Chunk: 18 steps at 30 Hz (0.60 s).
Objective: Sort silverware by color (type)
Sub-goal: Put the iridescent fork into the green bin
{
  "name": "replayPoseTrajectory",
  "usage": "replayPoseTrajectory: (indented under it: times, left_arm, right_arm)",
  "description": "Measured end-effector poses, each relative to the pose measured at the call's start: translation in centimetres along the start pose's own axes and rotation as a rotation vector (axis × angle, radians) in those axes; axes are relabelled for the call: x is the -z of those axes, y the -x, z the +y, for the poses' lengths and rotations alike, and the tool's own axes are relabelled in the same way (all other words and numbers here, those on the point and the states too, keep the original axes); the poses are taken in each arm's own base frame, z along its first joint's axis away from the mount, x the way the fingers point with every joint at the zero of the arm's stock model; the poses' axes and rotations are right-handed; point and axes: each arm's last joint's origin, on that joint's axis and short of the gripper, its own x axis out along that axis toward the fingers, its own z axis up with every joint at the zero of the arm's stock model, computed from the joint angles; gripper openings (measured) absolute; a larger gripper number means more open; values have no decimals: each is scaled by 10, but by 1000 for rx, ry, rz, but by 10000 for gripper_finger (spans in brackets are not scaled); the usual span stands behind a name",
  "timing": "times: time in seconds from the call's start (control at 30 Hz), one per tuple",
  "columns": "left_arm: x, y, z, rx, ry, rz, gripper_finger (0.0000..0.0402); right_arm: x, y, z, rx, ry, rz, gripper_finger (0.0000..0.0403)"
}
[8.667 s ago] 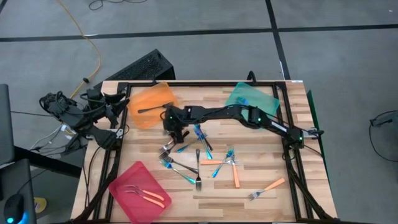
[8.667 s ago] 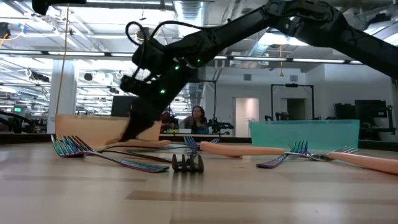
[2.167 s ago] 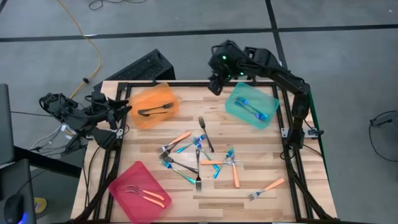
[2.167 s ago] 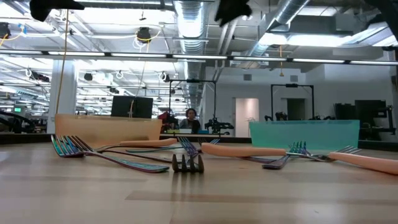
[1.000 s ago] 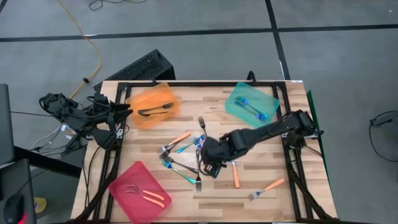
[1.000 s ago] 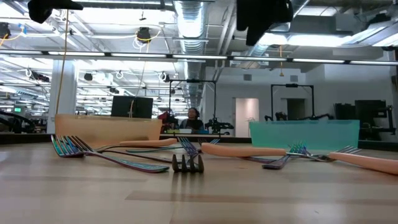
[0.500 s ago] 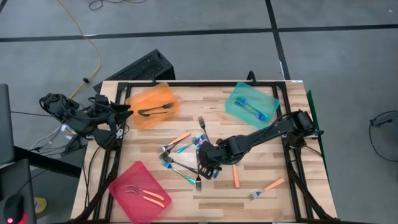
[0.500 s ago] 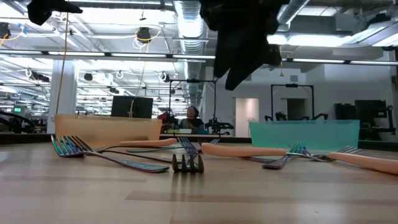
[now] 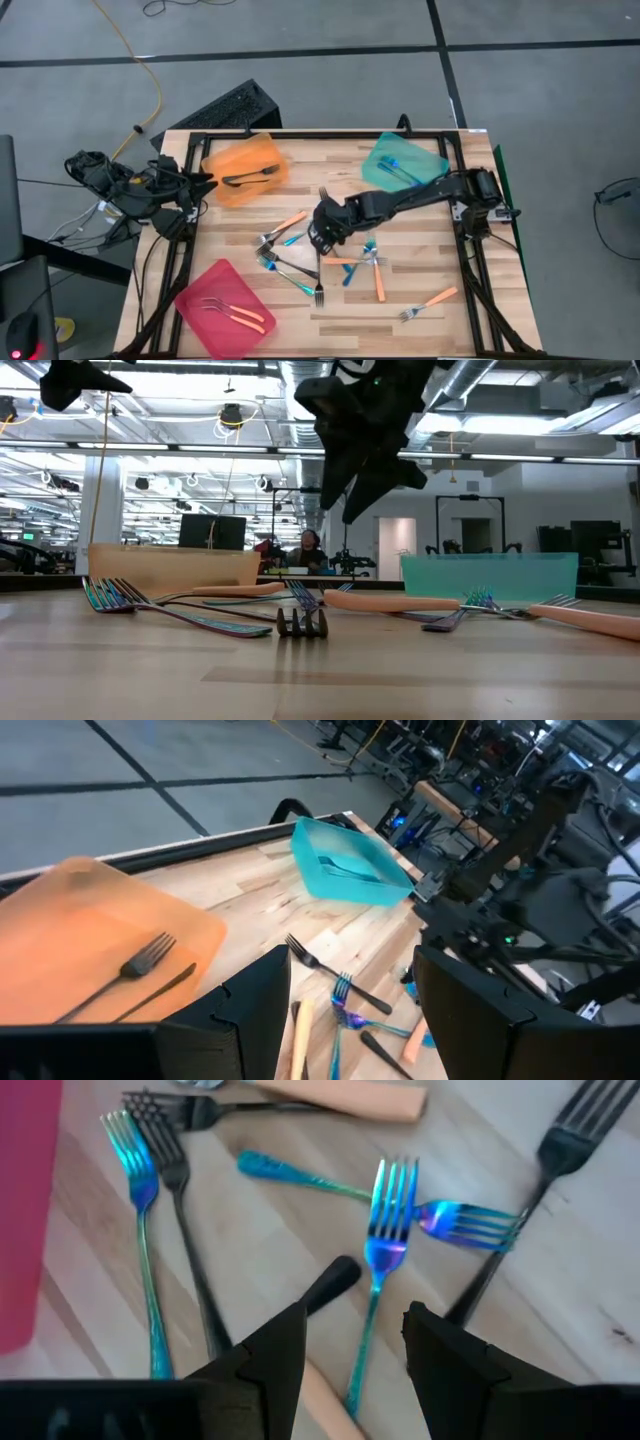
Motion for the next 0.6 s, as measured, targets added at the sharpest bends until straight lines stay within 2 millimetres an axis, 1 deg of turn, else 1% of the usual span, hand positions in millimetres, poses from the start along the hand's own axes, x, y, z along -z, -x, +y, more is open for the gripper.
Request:
replayPoseTrajectory:
  times: [0.1, 0.33, 0.6]
  left_arm:
    - [1, 0, 0, 11, 22, 22, 197]
    - [5, 0, 1, 49, 71, 144, 197]
    - [2, 2, 0, 49, 94, 132, 197]
  right_arm:
    - [-6, -1, -6, 9, -10, -2, 189]
    - [-21, -3, -22, 30, 11, -10, 189]
    - [-50, -4, -55, 13, -17, 7, 189]
